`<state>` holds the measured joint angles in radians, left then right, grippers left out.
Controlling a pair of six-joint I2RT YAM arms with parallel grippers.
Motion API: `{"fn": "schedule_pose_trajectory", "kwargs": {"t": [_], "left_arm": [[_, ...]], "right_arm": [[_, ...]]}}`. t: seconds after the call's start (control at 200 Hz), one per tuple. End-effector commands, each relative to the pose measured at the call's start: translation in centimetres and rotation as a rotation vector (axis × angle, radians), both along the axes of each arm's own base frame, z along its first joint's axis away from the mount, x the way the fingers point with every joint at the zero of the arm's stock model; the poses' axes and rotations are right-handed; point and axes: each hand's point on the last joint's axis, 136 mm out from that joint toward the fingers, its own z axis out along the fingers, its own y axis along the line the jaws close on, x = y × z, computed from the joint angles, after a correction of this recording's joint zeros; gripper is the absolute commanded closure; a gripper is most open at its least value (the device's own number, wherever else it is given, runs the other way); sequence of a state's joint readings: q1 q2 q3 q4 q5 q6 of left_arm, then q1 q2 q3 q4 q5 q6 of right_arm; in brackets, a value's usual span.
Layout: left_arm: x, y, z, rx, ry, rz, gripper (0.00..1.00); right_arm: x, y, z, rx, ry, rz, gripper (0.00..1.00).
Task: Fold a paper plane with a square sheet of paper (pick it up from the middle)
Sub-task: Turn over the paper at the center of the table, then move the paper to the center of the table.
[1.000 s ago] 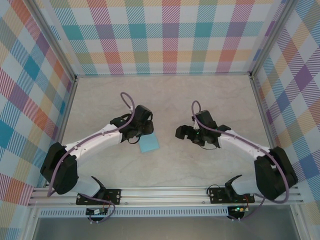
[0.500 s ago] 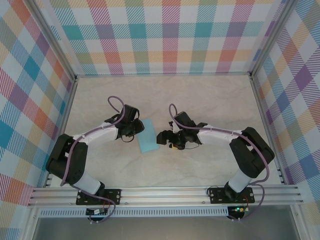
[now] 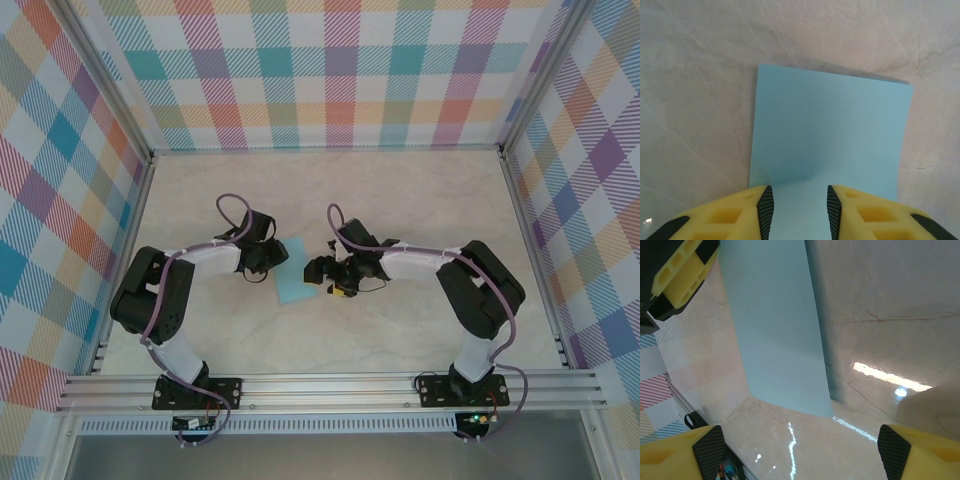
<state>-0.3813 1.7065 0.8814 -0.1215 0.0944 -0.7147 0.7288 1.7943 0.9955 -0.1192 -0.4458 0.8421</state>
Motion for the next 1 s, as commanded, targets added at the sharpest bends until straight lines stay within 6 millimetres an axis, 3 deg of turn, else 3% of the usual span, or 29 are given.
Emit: {"fn": "schedule_pose_trajectory", "kwargs": {"t": [0.0,0.545,0.995], "left_arm": [[0.0,0.6,-0.9,-0.003,0.024,0.019,0.6],[-0.8,1.1,-1.8,-0.032,0.053,0.041,0.58],[-1.0,1.0,-1.6,-0.043,0.052,0.038,0.58]], "right_arm": [[-0.2,1.1,0.3,0.031,0.032,0.017,0.17],[-1.1,2.9,-0.6,0.049,0.124,0.045,0.19],[-0.2,4.0,-0.3,0.051,0.107,0.046,0.22]]}}
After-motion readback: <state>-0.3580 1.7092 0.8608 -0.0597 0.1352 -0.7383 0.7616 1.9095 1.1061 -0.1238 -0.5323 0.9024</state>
